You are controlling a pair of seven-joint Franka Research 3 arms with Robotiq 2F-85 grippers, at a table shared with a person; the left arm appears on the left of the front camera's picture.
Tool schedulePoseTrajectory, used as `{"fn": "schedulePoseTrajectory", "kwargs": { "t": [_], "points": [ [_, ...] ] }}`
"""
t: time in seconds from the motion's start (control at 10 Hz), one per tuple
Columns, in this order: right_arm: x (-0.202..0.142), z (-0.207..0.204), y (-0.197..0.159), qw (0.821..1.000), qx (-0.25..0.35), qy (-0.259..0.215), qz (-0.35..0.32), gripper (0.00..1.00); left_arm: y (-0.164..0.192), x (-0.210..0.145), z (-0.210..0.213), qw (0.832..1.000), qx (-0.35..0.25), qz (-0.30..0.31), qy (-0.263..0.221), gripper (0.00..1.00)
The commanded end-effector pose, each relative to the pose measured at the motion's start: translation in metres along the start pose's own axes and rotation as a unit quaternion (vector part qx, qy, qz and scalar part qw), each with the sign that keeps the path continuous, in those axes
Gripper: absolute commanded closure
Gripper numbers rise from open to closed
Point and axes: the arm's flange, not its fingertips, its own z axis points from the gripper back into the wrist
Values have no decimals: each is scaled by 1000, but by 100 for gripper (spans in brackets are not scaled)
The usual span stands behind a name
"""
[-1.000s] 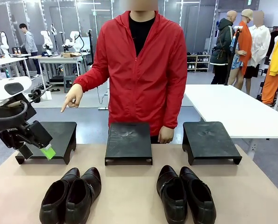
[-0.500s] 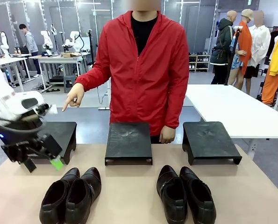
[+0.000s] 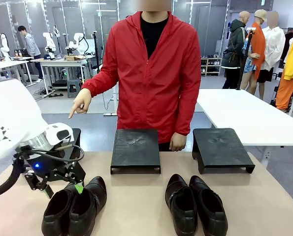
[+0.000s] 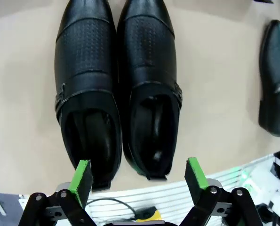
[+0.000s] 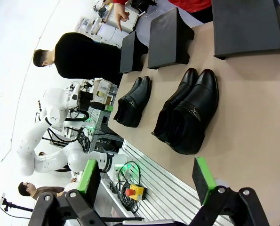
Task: Place the shoes on the stand as instructed by the person.
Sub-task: Pick up one pair of Shoes and place it on the Shoes Stand indicated by the person.
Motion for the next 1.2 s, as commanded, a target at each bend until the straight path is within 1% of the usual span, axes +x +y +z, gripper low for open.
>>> {"fn": "schedulePoseTrajectory", "kwargs": {
  "t": [0.0, 0.3, 0.6, 0.8, 0.9, 1.0, 1.1],
  "points": [
    [2, 2, 0, 1000, 5, -3, 12, 0, -8, 14, -17, 1000, 15, 7, 1, 0],
    [2, 2, 0, 1000, 5, -3, 12, 0, -11, 19, -37, 999, 25, 7, 25, 0],
    [2, 2, 0, 1000, 5, -3, 12, 0, -14, 21, -53, 998, 54, 18, 31, 0],
    [2, 2, 0, 1000, 5, -3, 12, 0, -14, 20, -65, 997, 62, 23, 34, 0],
    [2, 2, 0, 1000, 5, -3, 12, 0, -12, 20, -71, 996, 76, 31, 34, 12],
    [2, 2, 0, 1000, 5, -3, 12, 0, -13, 19, -74, 996, 77, 30, 41, 40],
    [2, 2, 0, 1000, 5, -3, 12, 0, -13, 19, -76, 996, 81, 25, 41, 72]
  ]
}}
